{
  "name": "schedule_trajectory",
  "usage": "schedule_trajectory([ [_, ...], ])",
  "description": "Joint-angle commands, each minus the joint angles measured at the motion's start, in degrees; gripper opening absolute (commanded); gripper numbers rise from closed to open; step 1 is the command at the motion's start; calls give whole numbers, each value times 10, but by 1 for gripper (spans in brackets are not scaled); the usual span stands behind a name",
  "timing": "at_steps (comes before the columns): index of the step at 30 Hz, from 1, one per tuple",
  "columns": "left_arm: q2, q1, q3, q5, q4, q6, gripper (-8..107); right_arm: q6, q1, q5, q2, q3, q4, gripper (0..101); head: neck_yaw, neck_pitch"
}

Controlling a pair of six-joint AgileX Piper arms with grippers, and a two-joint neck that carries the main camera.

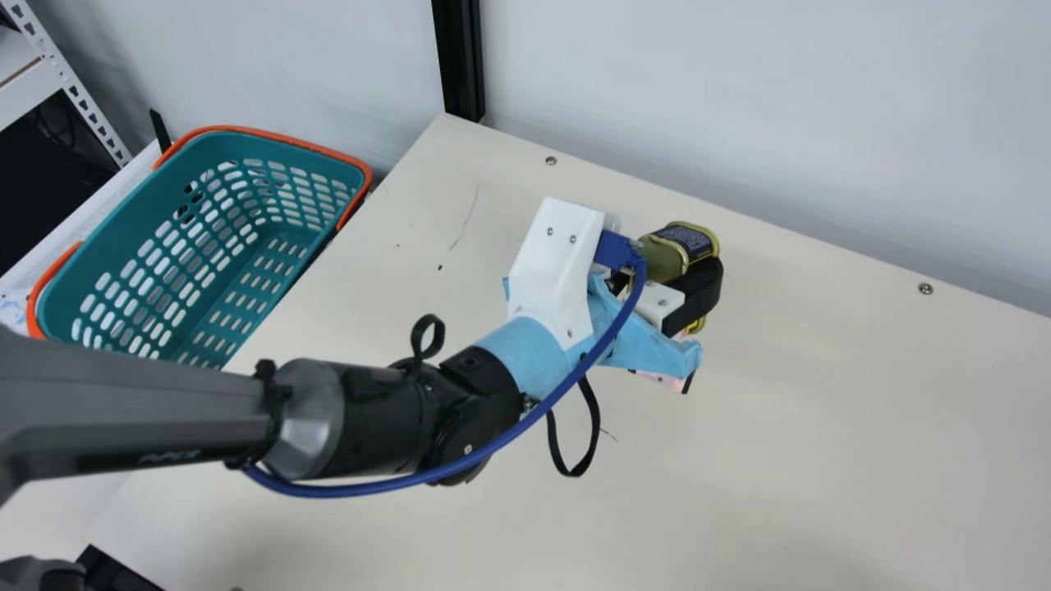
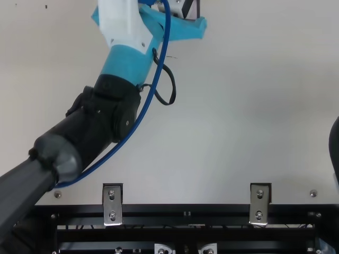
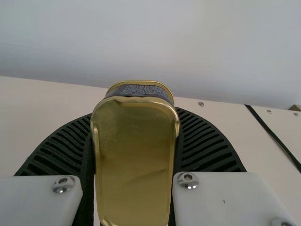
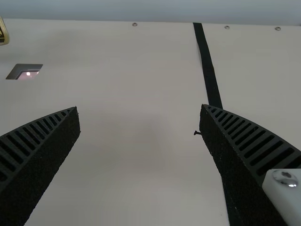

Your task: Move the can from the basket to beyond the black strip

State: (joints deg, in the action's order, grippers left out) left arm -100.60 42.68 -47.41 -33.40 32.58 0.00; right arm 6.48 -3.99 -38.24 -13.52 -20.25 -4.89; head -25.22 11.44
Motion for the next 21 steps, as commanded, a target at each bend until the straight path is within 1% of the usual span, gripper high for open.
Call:
schedule_trajectory([
  [1, 20, 2, 6, 12, 9, 17, 10, 0, 0, 0, 0, 0, 0, 101, -9, 22],
  [7, 81, 10, 27, 62, 35, 71, 10, 0, 0, 0, 0, 0, 0, 101, -9, 22],
  [14, 143, 14, 49, 127, 74, 157, 10, 0, 0, 0, 0, 0, 0, 101, -9, 22],
  [21, 186, 3, 62, 181, 123, 247, 10, 0, 0, 0, 0, 0, 0, 101, -9, 22],
])
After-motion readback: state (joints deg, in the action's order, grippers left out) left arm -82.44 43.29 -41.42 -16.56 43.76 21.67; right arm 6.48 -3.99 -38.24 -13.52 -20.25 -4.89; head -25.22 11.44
